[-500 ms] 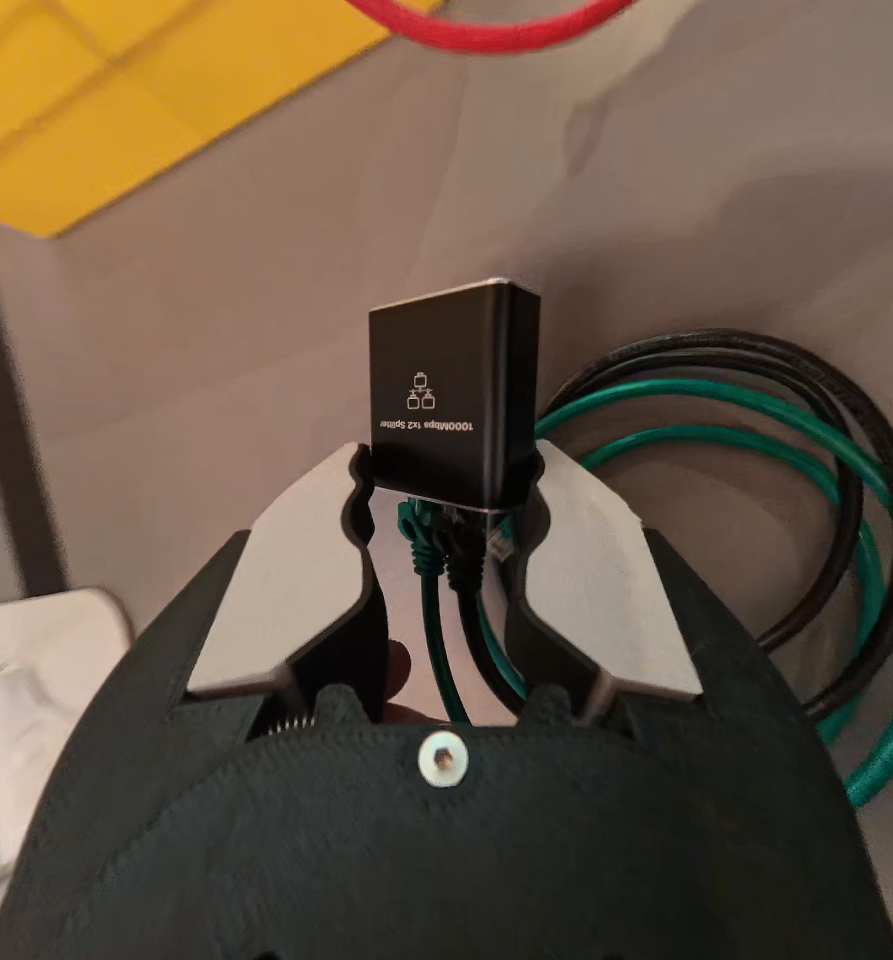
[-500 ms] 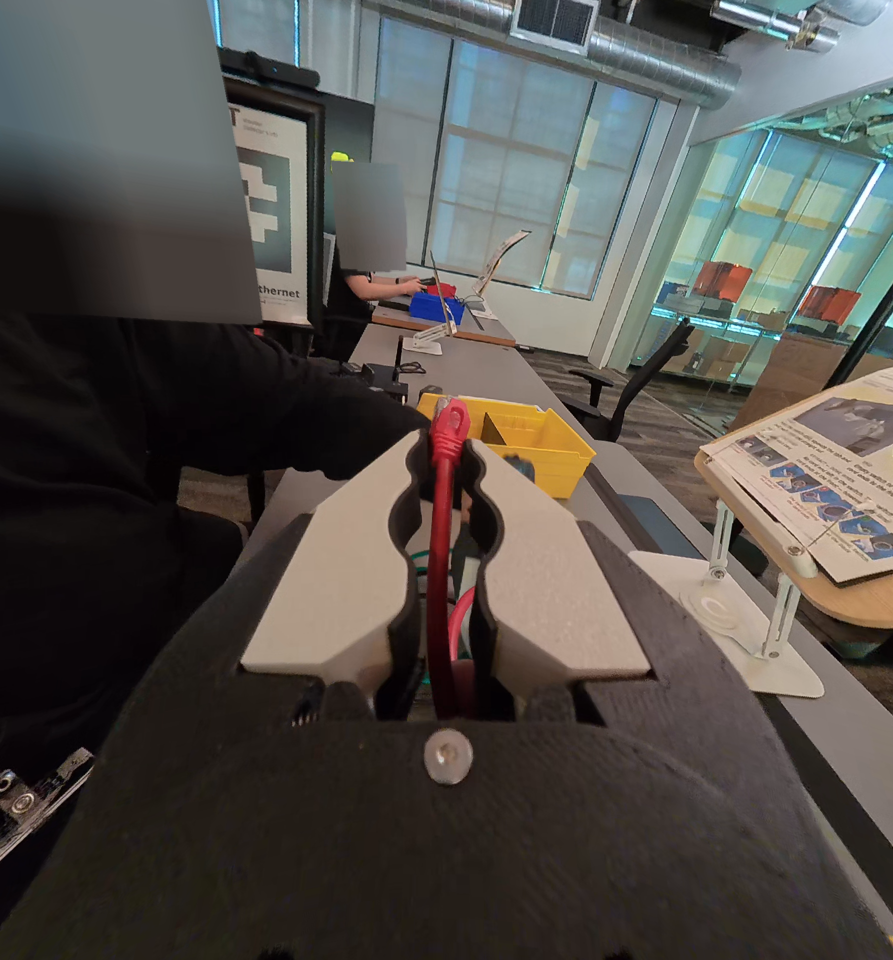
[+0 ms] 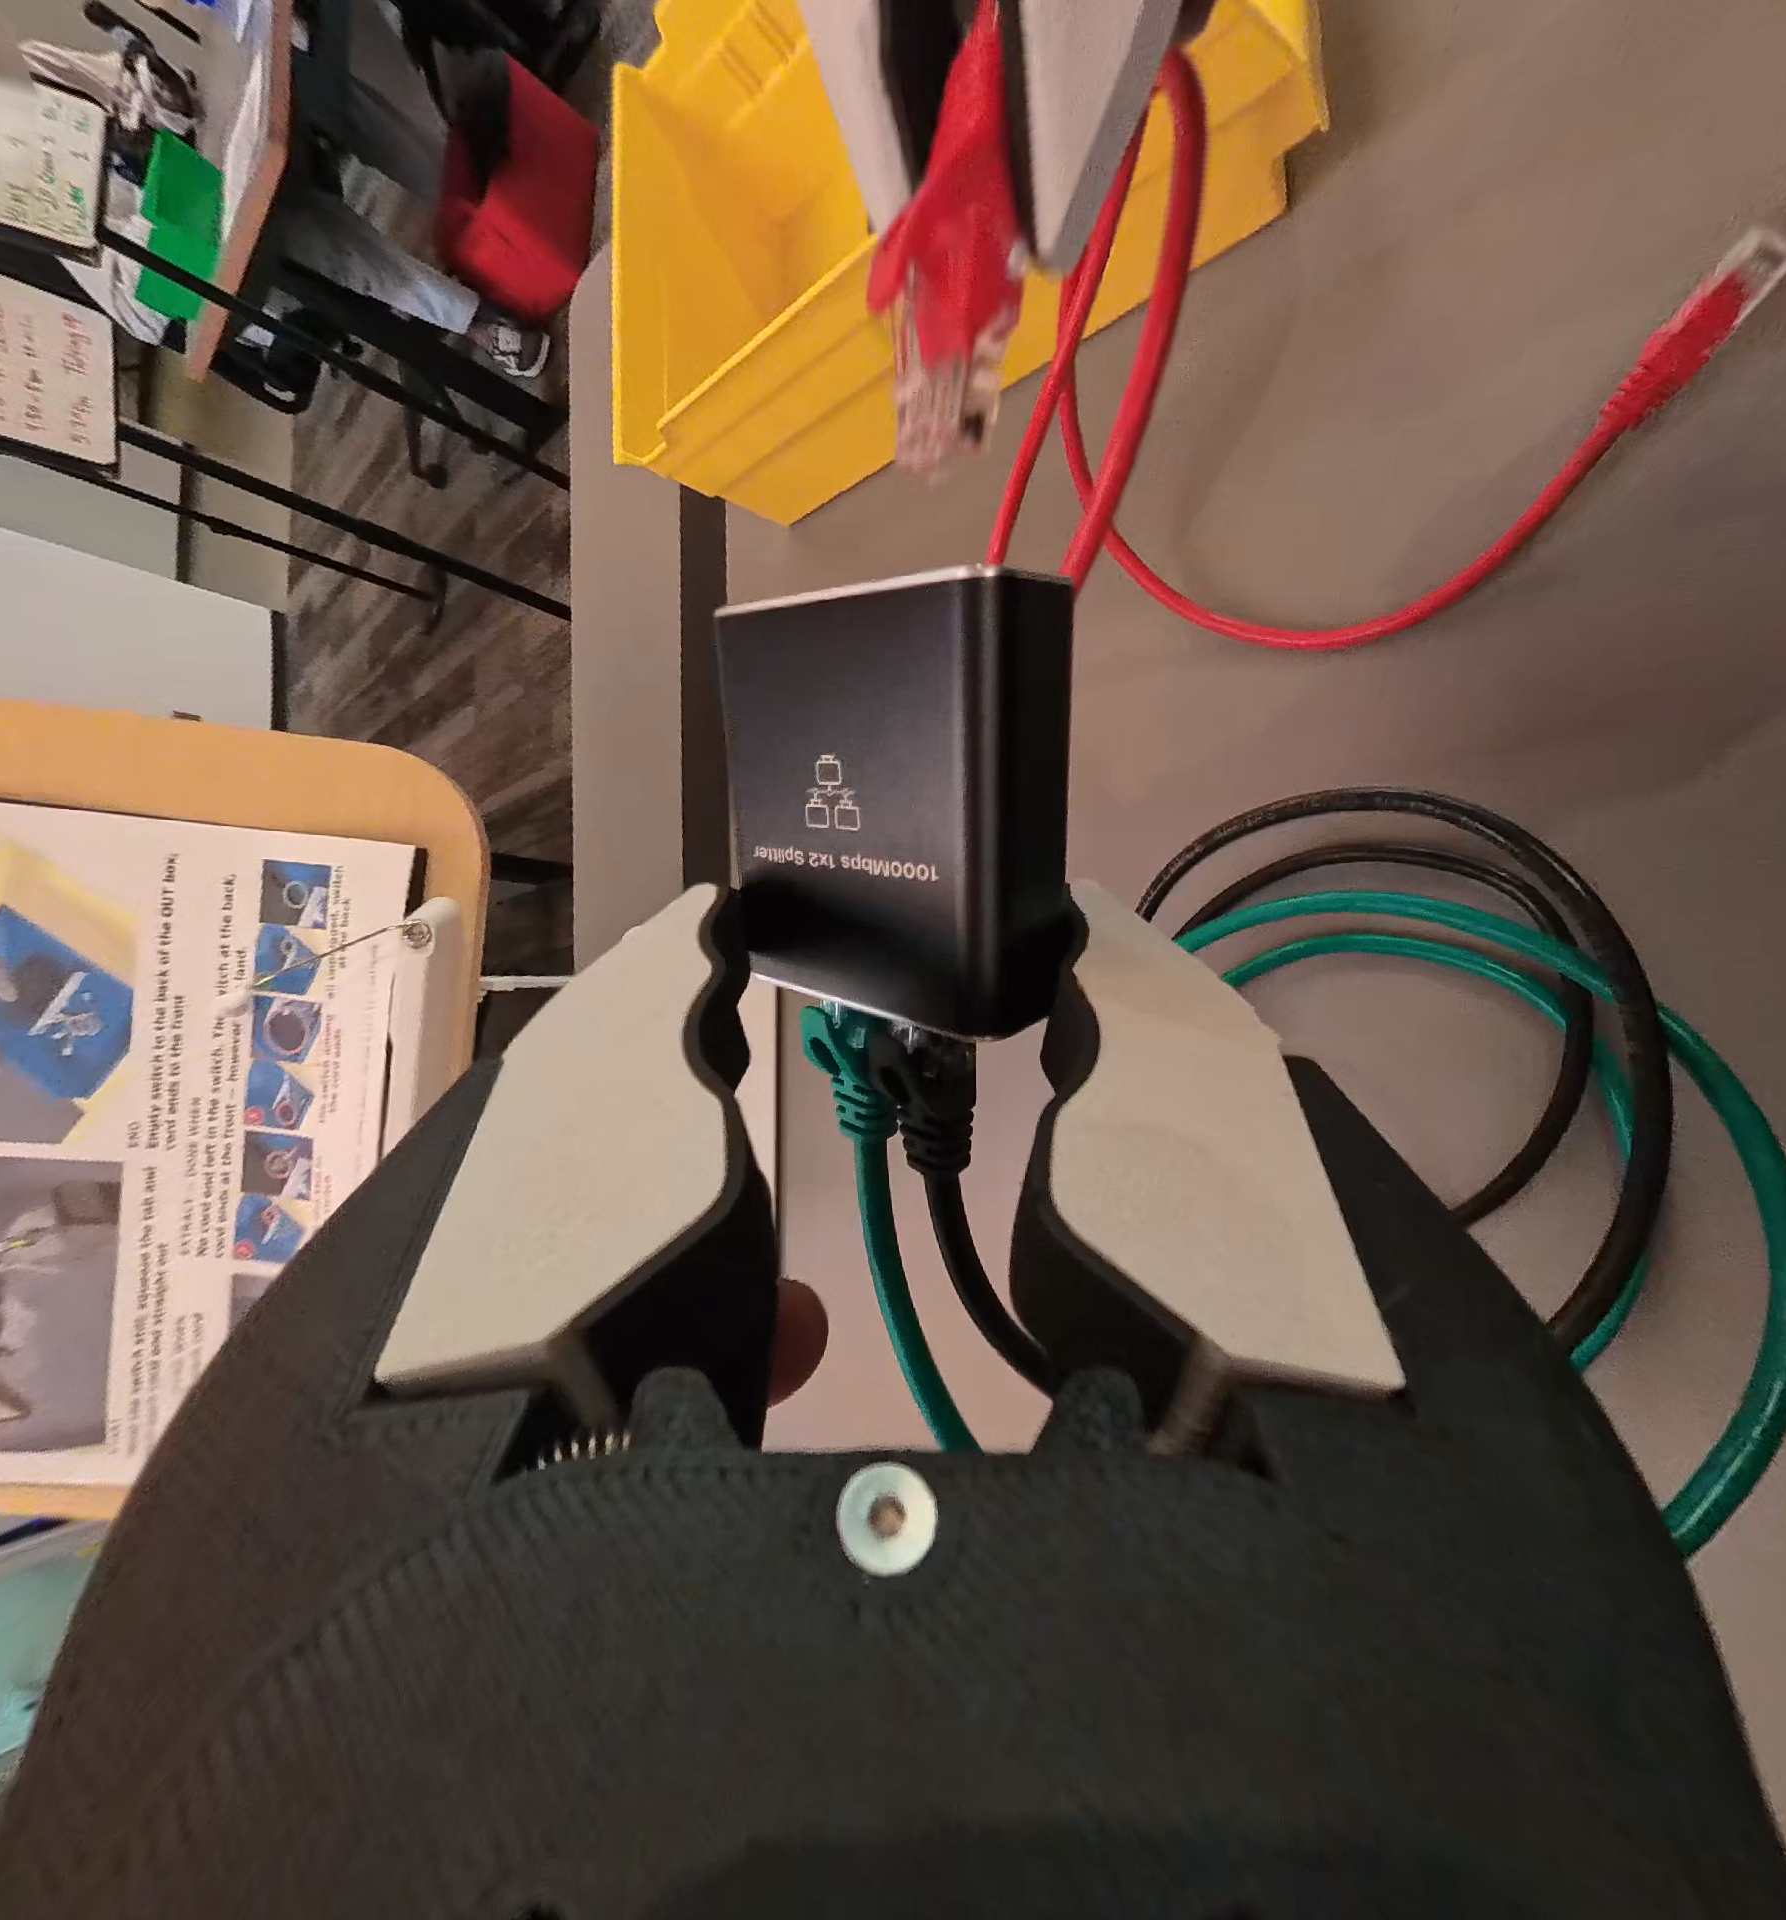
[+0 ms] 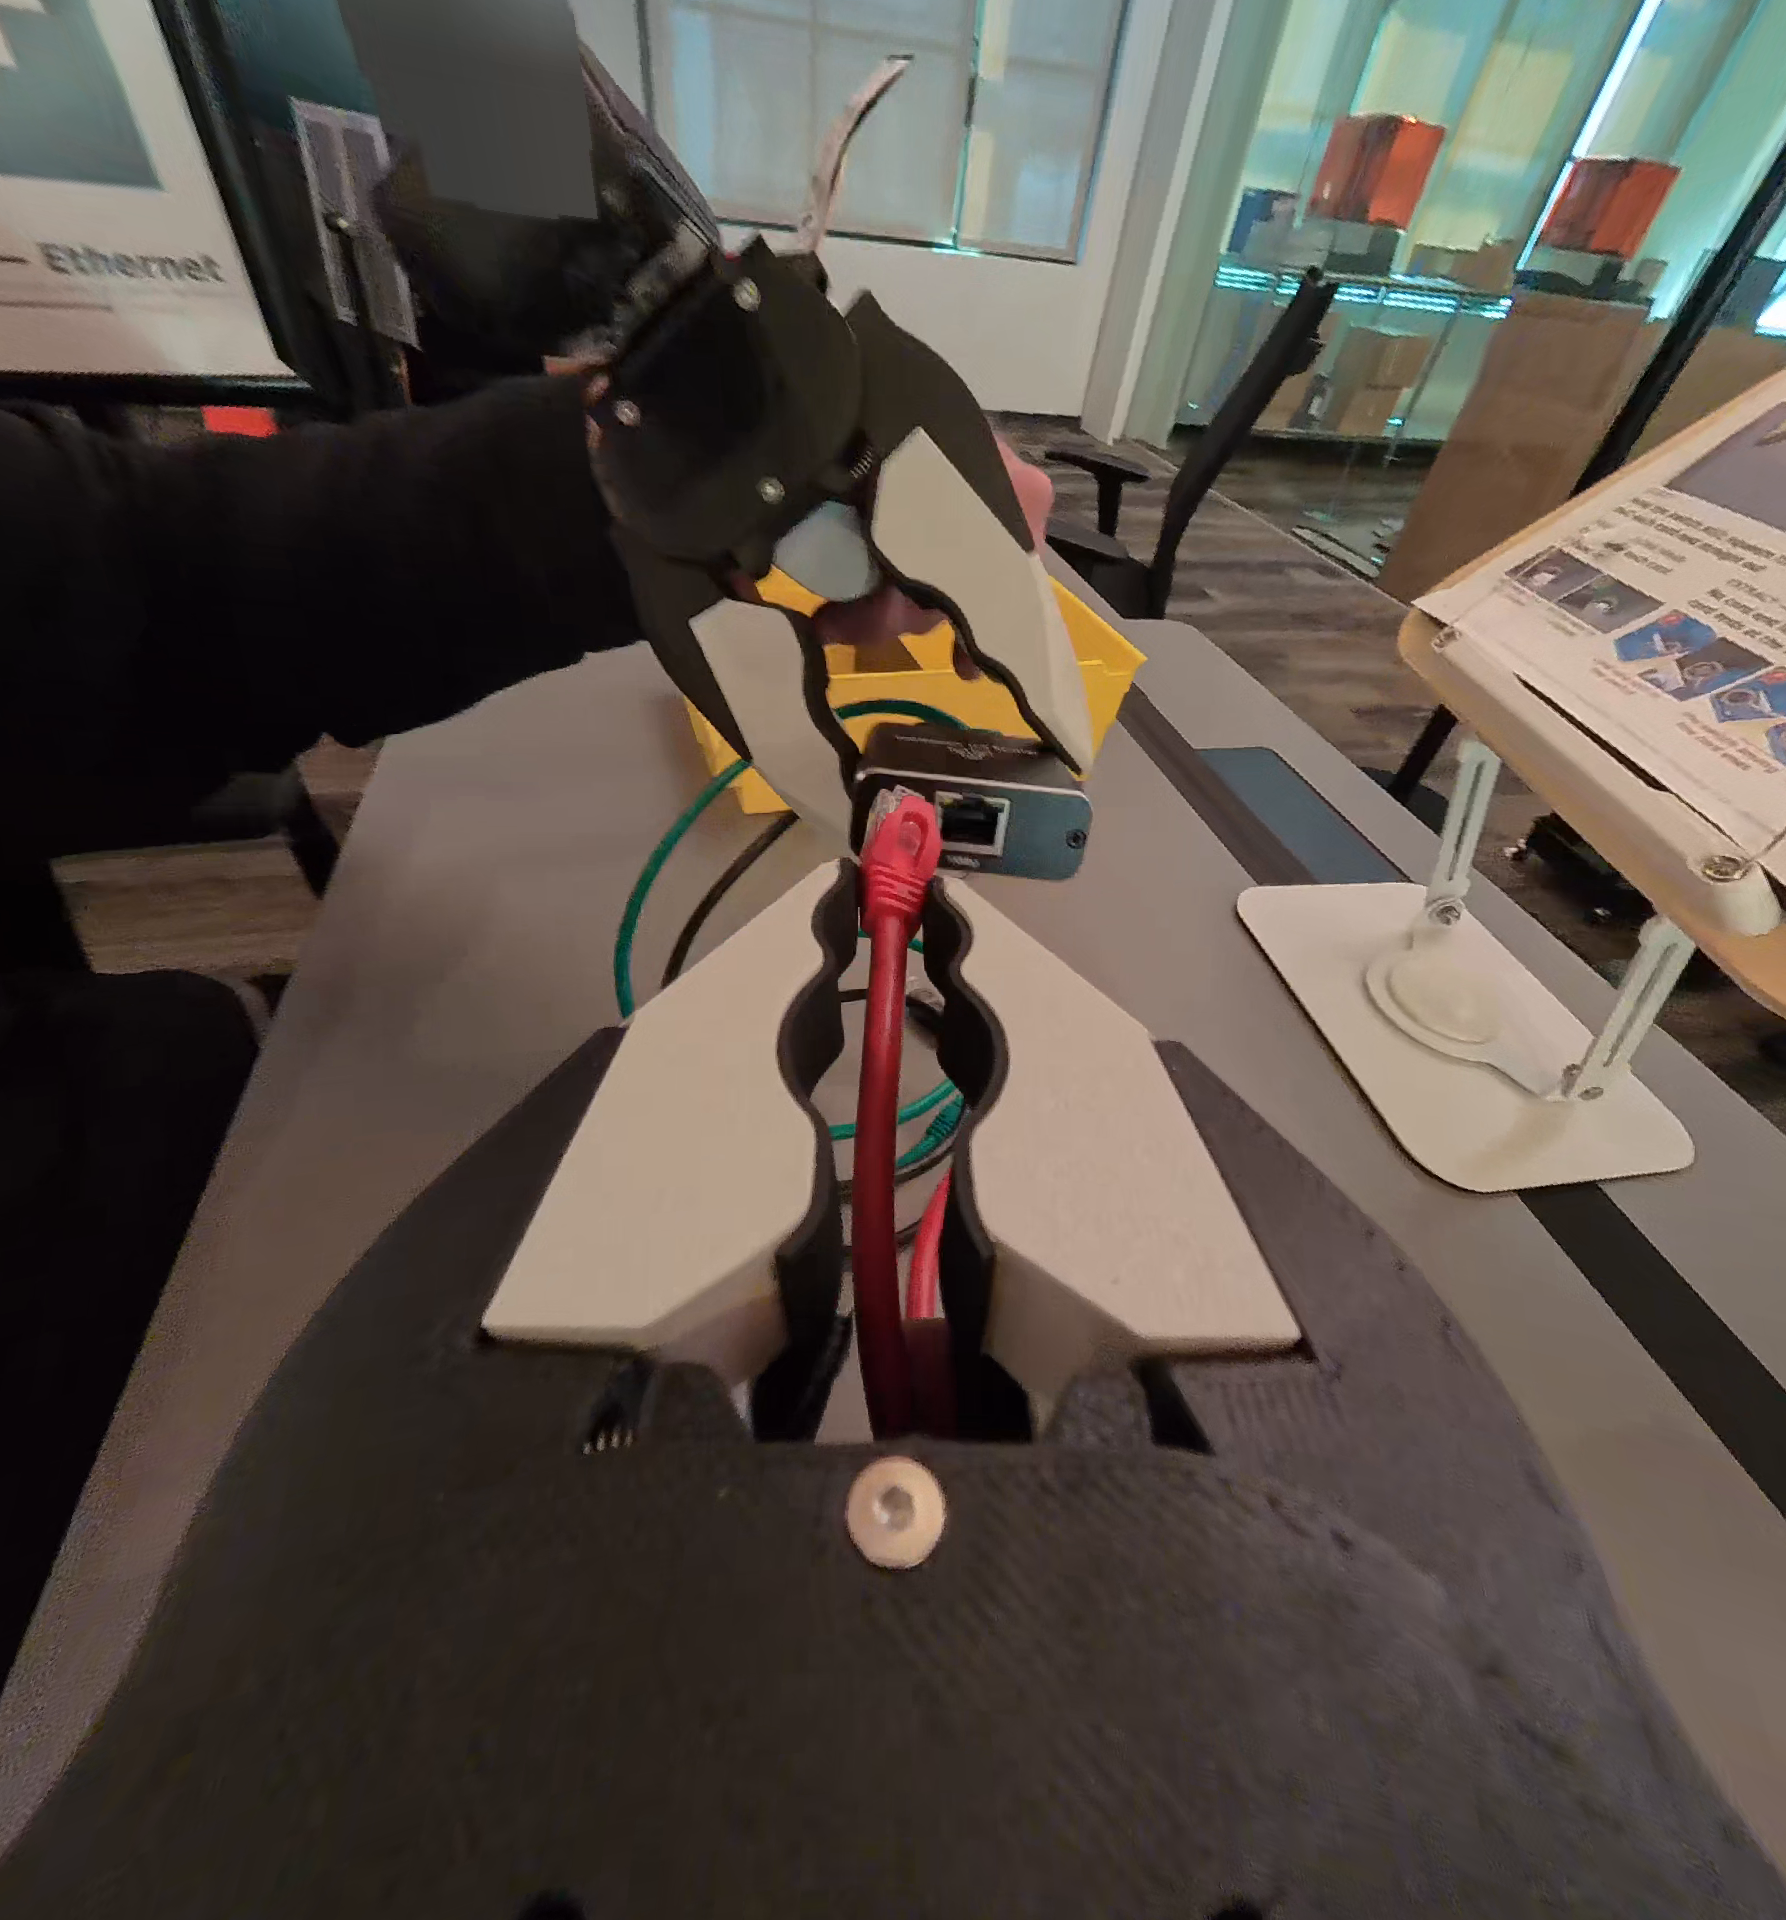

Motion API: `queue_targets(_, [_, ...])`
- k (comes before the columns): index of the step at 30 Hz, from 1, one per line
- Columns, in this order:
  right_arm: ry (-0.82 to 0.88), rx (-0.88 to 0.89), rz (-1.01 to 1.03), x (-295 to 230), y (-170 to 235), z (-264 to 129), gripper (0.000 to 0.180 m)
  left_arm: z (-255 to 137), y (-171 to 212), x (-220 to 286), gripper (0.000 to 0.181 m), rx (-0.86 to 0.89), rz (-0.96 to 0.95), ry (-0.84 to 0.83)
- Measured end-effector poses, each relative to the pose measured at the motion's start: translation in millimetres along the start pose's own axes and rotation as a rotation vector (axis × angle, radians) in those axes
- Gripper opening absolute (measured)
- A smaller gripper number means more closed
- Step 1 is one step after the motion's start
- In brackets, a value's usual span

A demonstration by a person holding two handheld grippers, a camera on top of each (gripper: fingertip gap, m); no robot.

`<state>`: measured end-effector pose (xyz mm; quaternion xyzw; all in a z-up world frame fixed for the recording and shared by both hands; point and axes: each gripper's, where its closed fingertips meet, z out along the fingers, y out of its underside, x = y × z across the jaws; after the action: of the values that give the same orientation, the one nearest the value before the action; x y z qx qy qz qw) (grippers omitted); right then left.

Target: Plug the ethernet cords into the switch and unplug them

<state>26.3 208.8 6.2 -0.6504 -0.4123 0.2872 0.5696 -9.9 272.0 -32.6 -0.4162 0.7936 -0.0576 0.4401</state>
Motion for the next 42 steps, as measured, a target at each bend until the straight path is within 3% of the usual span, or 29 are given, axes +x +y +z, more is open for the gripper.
queue_targets(9, [0.079, 0.013, 0.000, 9, 2, 14, 0.010, -14, -1, -1, 0.054, -0.041, 0.044, -0.022])
queue_targets(25, [0.110, -0.139, -0.252, -2, 7, 10, 0.010, -10, -9, 12, 0.054, -0.108, 0.118, 0.107])
queue_targets(32, [0.106, -0.200, -0.270, -3, 13, 5, 0.010, -2, -15, 16, 0.053, -0.054, 0.087, 0.083])
queue_targets(42, [0.075, -0.237, -0.240, -7, 24, 14, 0.009, 10, -3, 27, 0.052, -0.120, 0.125, 0.076])
